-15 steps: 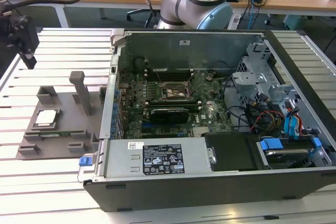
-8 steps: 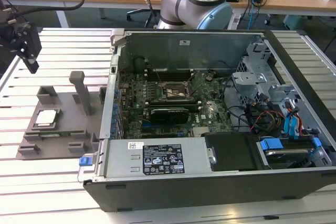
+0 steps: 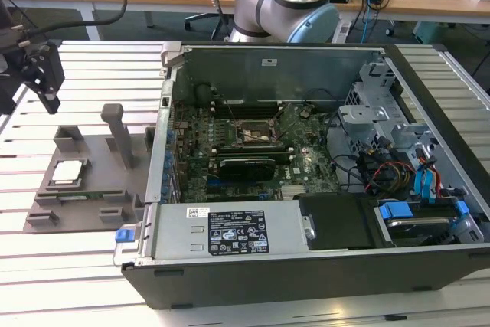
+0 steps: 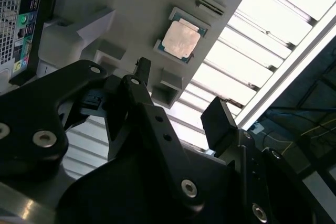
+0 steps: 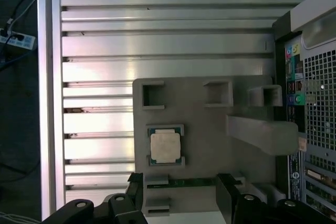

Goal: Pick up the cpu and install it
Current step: 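Pick up the cpu and move it towards the insertion slot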

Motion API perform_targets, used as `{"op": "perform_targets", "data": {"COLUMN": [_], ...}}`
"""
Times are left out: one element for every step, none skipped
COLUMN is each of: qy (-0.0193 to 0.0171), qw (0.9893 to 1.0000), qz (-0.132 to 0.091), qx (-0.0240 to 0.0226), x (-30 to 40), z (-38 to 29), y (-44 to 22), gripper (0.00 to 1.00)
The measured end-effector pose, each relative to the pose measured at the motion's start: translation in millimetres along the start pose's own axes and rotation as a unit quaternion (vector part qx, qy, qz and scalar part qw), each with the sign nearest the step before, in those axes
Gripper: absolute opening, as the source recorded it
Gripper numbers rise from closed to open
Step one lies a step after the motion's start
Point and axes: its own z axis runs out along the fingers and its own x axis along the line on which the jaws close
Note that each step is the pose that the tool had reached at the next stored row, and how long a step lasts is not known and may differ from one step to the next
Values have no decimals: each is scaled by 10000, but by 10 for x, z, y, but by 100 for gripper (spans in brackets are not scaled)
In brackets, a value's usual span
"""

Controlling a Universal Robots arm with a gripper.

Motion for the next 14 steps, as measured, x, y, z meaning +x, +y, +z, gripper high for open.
{"op": "perform_targets", "data": {"qy": [0,0,-1,0,0,0,0,0,0,0,-1,0,0,0], "qw": [10000,10000,10000,10000,10000,10000,10000,10000,10000,10000,10000,10000,10000,10000], "qz": [0,0,0,0,0,0,0,0,0,0,0,0,0,0], "qx": [0,0,0,0,0,0,0,0,0,0,-1,0,0,0], "x": [1,1,1,1,2,2,3,3,4,4,5,5,5,6], "z": [20,32,42,52,63,80,108,125,149,158,175,185,194,214], "y": [0,0,0,-1,-1,-1,-2,-2,-2,-2,-2,-2,-2,-3], "gripper": [66,66,66,66,66,66,66,66,66,66,66,66,66,66]}}
